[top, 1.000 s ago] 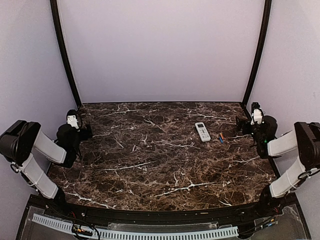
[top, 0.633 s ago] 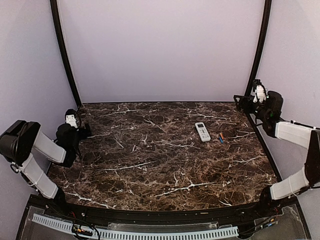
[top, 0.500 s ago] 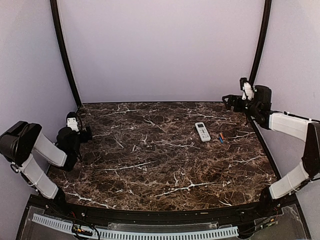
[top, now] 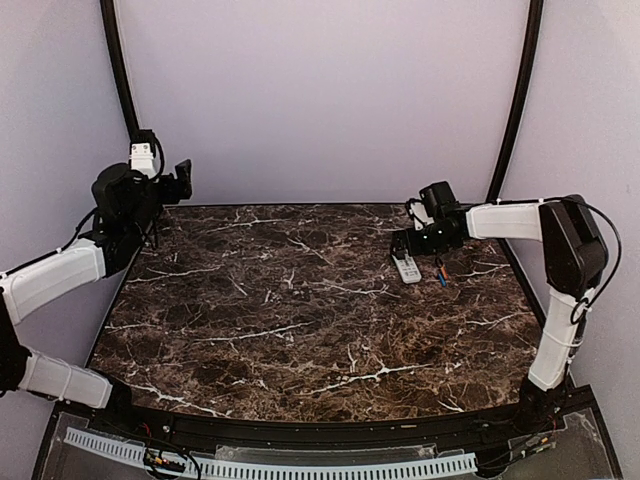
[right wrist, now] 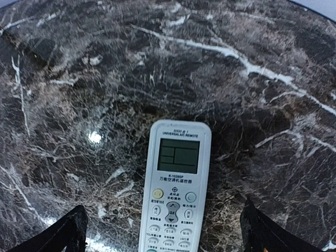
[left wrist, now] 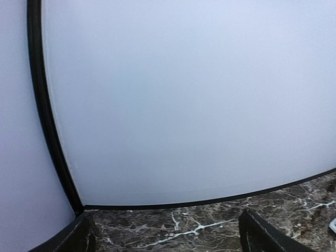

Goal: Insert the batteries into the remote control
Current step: Pick up the remote control from the center of the board.

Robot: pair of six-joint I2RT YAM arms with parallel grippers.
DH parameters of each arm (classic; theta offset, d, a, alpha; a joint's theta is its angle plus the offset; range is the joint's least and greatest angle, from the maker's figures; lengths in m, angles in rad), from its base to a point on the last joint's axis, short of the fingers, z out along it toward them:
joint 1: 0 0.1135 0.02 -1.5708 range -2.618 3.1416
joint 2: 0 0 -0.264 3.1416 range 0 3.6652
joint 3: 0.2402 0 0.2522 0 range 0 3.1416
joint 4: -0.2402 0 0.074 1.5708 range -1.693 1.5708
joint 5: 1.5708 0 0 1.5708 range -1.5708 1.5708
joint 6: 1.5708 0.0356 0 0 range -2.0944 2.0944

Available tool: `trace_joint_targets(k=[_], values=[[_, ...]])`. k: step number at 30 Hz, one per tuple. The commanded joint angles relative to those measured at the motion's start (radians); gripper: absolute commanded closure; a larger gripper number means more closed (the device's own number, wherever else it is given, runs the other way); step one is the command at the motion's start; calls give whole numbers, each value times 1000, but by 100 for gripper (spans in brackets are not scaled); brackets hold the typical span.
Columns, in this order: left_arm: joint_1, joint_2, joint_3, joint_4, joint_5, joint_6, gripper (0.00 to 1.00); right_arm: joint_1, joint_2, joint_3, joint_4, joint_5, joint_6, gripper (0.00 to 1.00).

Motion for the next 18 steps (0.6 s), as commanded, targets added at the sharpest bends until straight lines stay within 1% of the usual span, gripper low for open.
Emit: trace_joint_targets(k=[1,2,3,5,7,9,11,15,18], values=[[-21,-9,151,-409,230,-91,7,36,86,68,-164,103,14,2],[-24,-15,172,-422,246,-101,7,42,98,65,-171,112,13,2],[-25,-32,175,-430,288,-103,8,49,107,58,-171,118,15,2],[-27,-55,166,-420,319,-107,8,59,118,44,-165,125,25,2],[-27,-69,147,-414,331,-104,8,60,131,37,-161,128,36,3],[-27,-72,116,-414,340,-112,8,60,145,43,-166,138,36,6],[-27,-72,87,-413,365,-125,8,61,159,57,-178,156,39,14],[-27,-77,43,-406,409,-126,9,62,165,74,-193,173,42,40],[-29,-99,27,-393,425,-104,9,65,152,80,-197,140,29,53]])
